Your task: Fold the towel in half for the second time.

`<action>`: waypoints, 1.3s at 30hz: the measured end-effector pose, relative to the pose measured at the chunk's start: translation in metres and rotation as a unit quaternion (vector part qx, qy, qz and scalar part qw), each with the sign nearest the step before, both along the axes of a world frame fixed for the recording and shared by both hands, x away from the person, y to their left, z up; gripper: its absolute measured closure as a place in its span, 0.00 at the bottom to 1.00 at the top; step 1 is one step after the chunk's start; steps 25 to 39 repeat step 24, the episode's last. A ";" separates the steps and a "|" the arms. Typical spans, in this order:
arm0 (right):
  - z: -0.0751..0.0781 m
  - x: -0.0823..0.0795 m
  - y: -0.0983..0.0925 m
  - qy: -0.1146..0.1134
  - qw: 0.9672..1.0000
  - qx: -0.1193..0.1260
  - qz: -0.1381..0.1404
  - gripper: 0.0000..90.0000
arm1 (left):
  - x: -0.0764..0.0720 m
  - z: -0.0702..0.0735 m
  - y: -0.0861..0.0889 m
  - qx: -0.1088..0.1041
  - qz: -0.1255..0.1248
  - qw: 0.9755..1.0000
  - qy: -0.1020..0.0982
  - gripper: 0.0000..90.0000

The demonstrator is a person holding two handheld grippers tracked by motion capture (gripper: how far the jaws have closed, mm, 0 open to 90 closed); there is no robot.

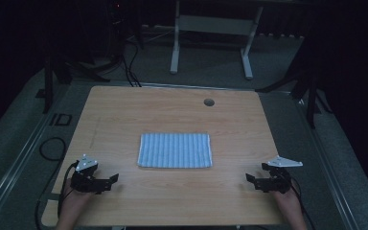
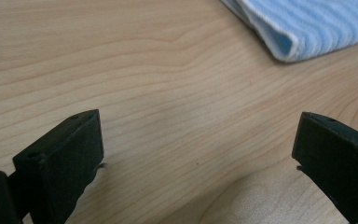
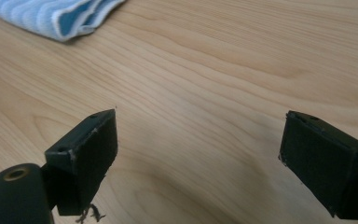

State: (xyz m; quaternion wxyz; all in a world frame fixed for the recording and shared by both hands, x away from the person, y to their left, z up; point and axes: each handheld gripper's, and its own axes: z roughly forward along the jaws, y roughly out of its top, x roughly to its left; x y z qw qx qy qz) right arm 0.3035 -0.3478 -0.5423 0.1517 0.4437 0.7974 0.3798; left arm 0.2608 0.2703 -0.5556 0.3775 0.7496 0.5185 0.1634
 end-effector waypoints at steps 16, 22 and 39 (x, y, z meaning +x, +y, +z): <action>-0.003 -0.013 -0.017 -0.018 0.999 0.022 -0.039 0.13 | -0.005 -0.003 0.007 -0.003 0.019 1.000 -0.012 0.02; -0.004 -0.012 -0.018 -0.015 0.999 0.027 -0.039 0.14 | -0.006 -0.005 0.004 0.002 0.015 1.000 -0.008 0.02; -0.004 -0.012 -0.017 -0.016 0.999 0.024 -0.038 0.14 | -0.005 -0.005 0.005 -0.003 0.016 1.000 -0.008 0.02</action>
